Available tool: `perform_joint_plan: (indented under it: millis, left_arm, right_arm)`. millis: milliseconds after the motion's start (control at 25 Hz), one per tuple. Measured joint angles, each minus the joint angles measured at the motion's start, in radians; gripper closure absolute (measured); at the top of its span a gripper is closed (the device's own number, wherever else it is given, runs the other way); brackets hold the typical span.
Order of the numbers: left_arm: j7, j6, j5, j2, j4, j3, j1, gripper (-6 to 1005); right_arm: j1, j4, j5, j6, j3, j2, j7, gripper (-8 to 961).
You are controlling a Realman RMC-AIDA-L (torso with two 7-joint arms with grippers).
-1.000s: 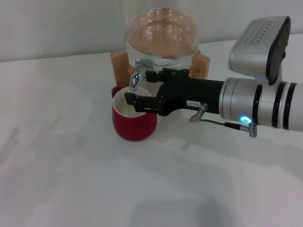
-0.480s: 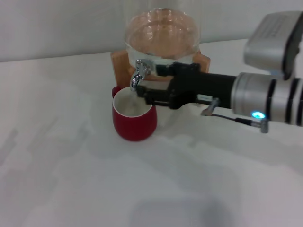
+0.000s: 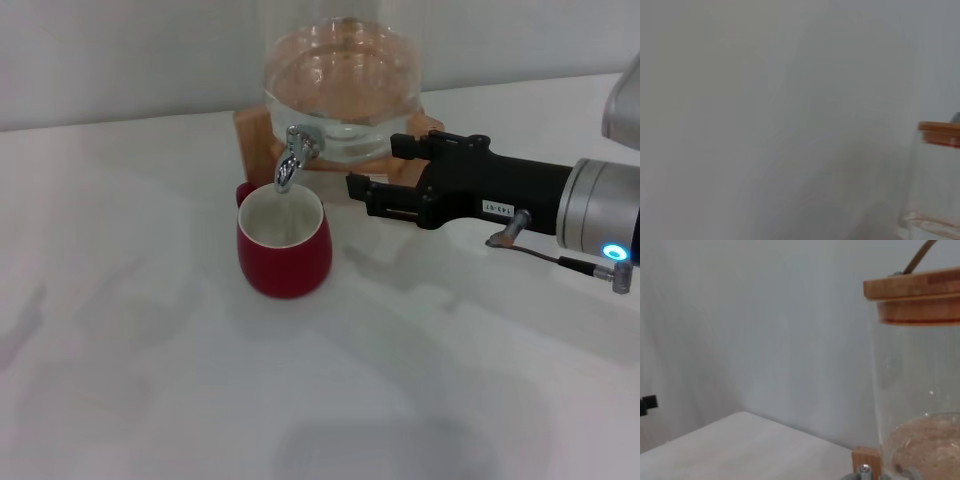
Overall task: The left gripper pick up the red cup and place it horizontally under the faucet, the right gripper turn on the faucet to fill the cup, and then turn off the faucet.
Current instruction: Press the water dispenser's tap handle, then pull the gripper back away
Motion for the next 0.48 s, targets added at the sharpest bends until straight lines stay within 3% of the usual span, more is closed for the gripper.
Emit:
perform_joint_plan:
  millis: [120,480]
  left_arm:
    - [-0.024,-0.016,0.007,0.001,0.044,0.028,0.033,297]
    - [-0.026,-0.024,0.003,0.0,0.028,0.033,0.039,287]
  right_arm:
    - [0.004,0.016,0.001,-0.001,0.0,0.0,0.0,172]
    - [0.01,0.038,0.015,0.002,0.013,0.001,-0.002,172]
